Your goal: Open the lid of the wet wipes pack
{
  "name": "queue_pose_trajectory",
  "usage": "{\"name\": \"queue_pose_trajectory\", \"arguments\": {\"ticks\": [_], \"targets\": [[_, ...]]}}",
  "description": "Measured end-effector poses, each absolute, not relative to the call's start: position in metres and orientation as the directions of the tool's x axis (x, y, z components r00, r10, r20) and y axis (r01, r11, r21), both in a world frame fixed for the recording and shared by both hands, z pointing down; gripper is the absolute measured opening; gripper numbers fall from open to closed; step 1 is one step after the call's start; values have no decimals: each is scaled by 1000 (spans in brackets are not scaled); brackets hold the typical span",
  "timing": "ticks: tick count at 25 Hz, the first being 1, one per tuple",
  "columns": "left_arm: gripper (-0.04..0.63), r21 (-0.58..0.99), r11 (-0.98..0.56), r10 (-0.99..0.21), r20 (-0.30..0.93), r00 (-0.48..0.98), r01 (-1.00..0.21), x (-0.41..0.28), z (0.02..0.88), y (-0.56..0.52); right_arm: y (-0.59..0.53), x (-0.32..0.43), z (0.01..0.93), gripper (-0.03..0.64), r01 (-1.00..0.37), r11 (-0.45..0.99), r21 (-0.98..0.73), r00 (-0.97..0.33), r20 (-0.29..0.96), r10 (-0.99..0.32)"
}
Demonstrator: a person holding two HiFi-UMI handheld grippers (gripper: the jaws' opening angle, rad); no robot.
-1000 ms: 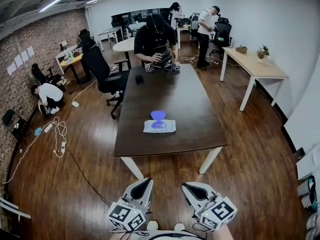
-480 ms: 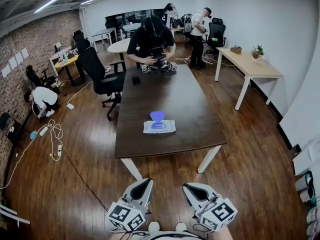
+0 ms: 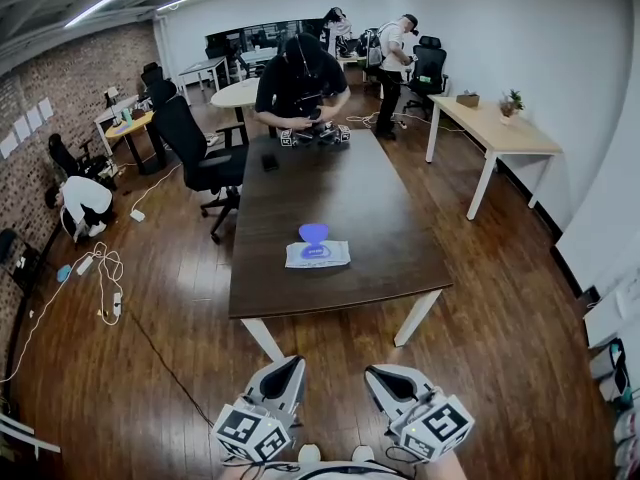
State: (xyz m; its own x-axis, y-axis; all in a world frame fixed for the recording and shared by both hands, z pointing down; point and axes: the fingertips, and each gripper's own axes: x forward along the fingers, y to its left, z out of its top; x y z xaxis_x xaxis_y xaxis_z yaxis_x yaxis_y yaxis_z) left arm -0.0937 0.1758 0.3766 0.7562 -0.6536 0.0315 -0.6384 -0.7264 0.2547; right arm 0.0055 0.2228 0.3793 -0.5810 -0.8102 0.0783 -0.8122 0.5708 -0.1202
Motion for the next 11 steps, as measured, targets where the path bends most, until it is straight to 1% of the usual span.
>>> {"name": "queue_pose_trajectory", "arguments": {"ticks": [11], "targets": [[2, 259, -727, -652, 31, 758, -636, -92, 379, 167, 214, 7, 382, 6, -814, 569, -115, -579, 86, -811]]}}
